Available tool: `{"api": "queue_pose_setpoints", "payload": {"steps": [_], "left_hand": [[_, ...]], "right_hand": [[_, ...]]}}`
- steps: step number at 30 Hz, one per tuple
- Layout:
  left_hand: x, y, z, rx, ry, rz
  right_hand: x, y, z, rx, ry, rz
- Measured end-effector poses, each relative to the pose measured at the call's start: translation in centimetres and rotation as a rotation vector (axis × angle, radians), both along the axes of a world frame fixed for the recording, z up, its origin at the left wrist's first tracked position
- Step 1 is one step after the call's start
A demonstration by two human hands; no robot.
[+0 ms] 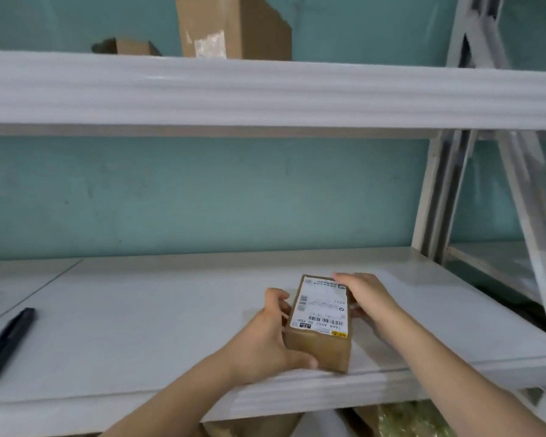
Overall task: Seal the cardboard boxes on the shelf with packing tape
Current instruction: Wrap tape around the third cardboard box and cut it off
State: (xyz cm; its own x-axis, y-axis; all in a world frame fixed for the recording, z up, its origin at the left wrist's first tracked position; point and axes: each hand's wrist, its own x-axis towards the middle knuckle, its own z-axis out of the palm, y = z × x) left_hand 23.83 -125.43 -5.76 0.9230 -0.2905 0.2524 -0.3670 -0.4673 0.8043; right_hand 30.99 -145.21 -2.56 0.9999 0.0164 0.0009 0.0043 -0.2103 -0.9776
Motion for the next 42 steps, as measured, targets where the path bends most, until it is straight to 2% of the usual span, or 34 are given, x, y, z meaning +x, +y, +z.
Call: {"api": "queue_pose_setpoints", "payload": {"steps": [2,5,8,11,15,17,21,23,25,27,30,32,35,38,42], "left_hand": [[0.0,0.9,0.8,-0.147,0.024,0.011],[0.5,3.2,2.9,-0.552,0.037,0.007],[0.9,5.5,4.8,-0.928,0.116,-0.077],[1.4,7.4,5.7,-1.153,0.234,-0.111],[1.4,10.2,6.9,-1.116,0.315,-0.121],[1.4,11.3,7.7,-1.094,0.330,-0.112],[2.3,12.2,8.9,-0.927,0.281,0.137],[2.8,12.1,9.2,-0.992,0.274,0.273],[2.9,11.9,9.2,-1.156,0.282,0.320],[2.6,11.6,8.7,-1.187,0.296,0.272],[1.6,10.0,7.4,-0.888,0.271,0.175],[1.7,9.1,6.6,-0.782,0.191,0.194],[1.9,9.1,6.4,-0.801,0.123,0.209],[1.9,9.3,6.1,-0.790,0.105,0.160],[2.0,9.4,5.3,-0.752,0.059,0.172]], "right_hand": [[-0.3,-0.1,0.5,0.010,-0.034,-0.020],[-1.1,0.0,2.3,0.169,0.039,0.002],[-2.3,1.6,3.3,0.266,0.176,0.181],[-3.2,4.0,3.4,0.262,0.161,0.357],[-3.4,5.9,3.5,0.248,0.089,0.538],[-3.1,6.6,3.5,0.356,0.116,0.560],[-2.8,8.2,2.9,0.474,0.203,0.564],[-3.1,9.3,2.5,0.509,0.209,0.536],[-3.3,10.5,2.3,0.584,0.170,0.478],[-3.4,11.6,2.4,0.657,0.119,0.412],[-3.5,12.6,2.1,0.588,0.035,0.362],[-3.6,12.7,1.6,0.515,0.020,0.363],[-3.6,12.2,1.5,0.496,0.027,0.400],[-3.2,11.5,1.7,0.598,0.046,0.428],[-2.8,11.1,1.5,0.697,-0.008,0.320]]}}
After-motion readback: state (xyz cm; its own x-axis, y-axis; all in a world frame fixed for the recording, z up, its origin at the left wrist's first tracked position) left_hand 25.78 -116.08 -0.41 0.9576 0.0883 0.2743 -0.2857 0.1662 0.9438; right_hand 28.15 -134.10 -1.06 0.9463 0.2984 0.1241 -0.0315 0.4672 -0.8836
